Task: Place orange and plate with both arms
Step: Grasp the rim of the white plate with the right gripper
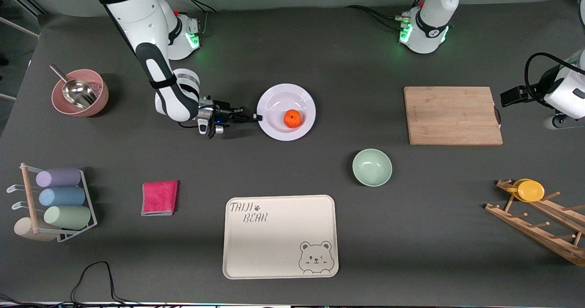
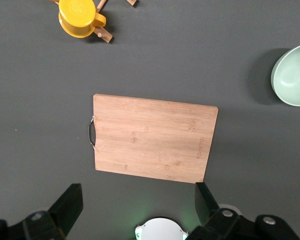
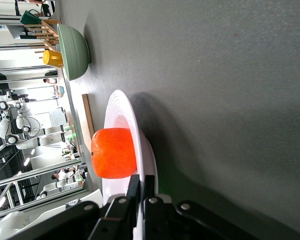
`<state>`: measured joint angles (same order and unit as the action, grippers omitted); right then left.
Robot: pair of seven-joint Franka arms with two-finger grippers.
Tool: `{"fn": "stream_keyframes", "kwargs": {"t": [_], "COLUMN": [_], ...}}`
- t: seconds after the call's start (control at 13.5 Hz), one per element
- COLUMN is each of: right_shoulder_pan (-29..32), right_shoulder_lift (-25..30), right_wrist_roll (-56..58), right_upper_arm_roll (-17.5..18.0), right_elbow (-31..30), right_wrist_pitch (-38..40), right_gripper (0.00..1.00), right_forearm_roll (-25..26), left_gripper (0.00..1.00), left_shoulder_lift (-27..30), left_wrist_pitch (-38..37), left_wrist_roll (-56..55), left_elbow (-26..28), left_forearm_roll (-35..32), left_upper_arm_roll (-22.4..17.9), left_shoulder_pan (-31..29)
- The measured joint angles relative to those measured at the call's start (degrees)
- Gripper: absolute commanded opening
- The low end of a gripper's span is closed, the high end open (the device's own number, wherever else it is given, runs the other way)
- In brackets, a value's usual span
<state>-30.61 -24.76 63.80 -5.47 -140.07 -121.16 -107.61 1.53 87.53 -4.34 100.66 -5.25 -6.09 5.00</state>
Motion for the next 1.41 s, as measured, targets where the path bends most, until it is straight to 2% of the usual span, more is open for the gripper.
{"fn": "stream_keyframes", "kwargs": {"t": [1.41], "right_shoulder_pan": [-0.1], "right_shoulder_lift": [5.4], "right_wrist_roll": [-2.1], "right_upper_arm_roll": [-0.5], "right_elbow": [2.6], "right_wrist_pitch": [-1.4], "right_gripper": [0.00], "right_forearm_roll": [0.0], "left_gripper": [1.00], "left_shoulder_lift": [-0.2], "left_wrist_pitch": [-0.1], "left_wrist_roll": [0.0], "left_elbow": [0.1], "left_forearm_roll": [0.0], "left_upper_arm_roll": [-0.1], "left_shoulder_pan": [0.0]}}
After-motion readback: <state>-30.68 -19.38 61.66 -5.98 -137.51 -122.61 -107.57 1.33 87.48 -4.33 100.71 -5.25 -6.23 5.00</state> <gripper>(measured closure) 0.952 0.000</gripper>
